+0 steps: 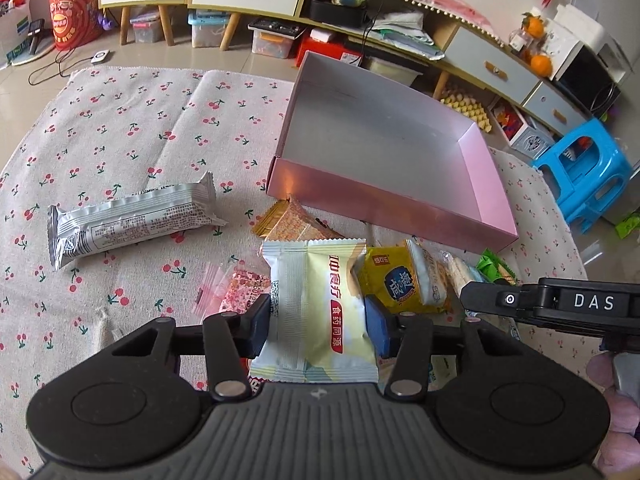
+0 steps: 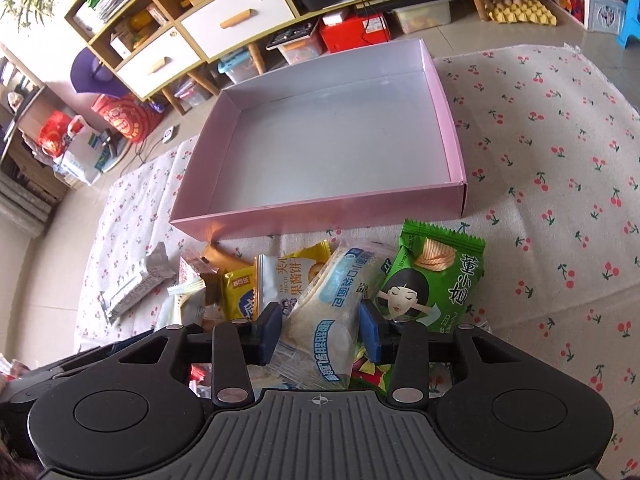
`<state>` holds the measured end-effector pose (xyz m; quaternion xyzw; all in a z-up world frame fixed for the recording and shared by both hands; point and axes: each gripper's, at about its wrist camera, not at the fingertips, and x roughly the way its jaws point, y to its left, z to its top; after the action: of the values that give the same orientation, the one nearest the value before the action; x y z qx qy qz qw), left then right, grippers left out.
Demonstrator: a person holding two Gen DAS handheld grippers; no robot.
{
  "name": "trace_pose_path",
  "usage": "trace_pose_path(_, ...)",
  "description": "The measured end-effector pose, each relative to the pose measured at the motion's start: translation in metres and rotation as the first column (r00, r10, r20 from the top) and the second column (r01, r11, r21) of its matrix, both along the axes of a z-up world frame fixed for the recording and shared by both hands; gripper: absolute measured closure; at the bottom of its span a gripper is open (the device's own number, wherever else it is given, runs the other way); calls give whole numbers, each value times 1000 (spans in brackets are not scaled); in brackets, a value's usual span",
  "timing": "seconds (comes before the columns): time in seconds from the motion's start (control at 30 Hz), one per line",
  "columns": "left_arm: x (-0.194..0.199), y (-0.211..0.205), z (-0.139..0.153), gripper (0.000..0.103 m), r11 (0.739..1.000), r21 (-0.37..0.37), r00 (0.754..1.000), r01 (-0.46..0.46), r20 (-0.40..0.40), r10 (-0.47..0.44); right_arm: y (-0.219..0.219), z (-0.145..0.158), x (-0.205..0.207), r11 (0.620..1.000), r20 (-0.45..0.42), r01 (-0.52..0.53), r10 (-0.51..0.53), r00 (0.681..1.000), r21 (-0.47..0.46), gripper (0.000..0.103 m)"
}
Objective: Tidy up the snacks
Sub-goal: 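Carry both held bags up and over the pink box with both grippers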
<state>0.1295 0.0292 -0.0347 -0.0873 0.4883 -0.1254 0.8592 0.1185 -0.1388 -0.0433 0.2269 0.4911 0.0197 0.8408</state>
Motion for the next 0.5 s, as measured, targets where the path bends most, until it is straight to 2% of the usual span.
trace_pose_path(0.27, 2, 9, 10, 58, 995, -91, 999, -30, 27, 33, -22, 12, -5, 982, 2, 61, -62, 998, 180, 63)
trace_pose_path(0.4, 5, 12, 20, 58, 991, -127, 996, -48, 70, 57, -31, 25, -5, 969, 35, 85, -95, 995, 232, 63)
trace_pose_path(0.5, 17, 6, 26, 58, 992, -115, 992, -44, 110, 57, -35, 30, 3, 965, 58, 99, -116, 992, 242, 63)
